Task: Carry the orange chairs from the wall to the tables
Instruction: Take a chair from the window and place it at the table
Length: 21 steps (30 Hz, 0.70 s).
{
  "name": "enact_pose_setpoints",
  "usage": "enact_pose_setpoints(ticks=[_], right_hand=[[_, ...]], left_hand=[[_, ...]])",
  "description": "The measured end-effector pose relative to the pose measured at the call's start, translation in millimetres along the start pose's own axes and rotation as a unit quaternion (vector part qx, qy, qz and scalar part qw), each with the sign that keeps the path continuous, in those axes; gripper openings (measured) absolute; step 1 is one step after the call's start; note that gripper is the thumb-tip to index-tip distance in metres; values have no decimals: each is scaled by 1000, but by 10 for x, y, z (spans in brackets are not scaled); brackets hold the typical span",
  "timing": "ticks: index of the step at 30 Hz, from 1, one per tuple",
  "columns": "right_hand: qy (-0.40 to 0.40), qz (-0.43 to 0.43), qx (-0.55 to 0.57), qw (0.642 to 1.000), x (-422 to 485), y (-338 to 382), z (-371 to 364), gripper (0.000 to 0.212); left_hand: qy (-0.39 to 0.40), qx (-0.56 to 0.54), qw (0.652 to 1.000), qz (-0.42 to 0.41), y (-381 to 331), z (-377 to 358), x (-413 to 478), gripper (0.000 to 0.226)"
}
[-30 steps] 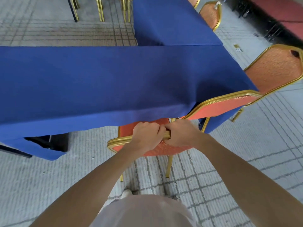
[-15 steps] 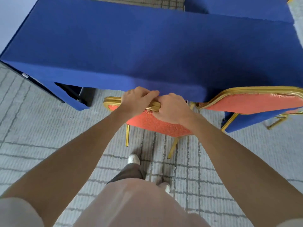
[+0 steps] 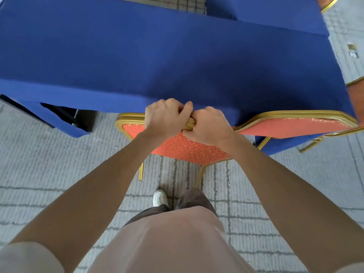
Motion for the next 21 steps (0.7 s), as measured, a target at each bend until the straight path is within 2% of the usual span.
enact_pose_setpoints(ticks=[6,11,18,21], right_hand=[[24,17,-79,996,-90,94,-8,41],[46,21,-115,992,-76,18,50,39],[50,35,-132,989,221,-164,119,34],[63,37,-134,988,424,-393,165,32]], left_hand=[[6,-43,999,5,39,-12,-137,60],[6,-56,998,-11,-62,-55,-107,57],[-5,-66,998,-1,-54,-235,231,61],[23,-79,996,13,-108,-459,475,61]])
Point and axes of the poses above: each hand's wrist, its own x-axis towards the middle knuckle, its own z-axis out of the back of the hand, y = z × x, the point moved 5 cm from there along x, towards the middle knuckle, and after that the axes turned 8 degrees about -y, right-handed, at the moved point
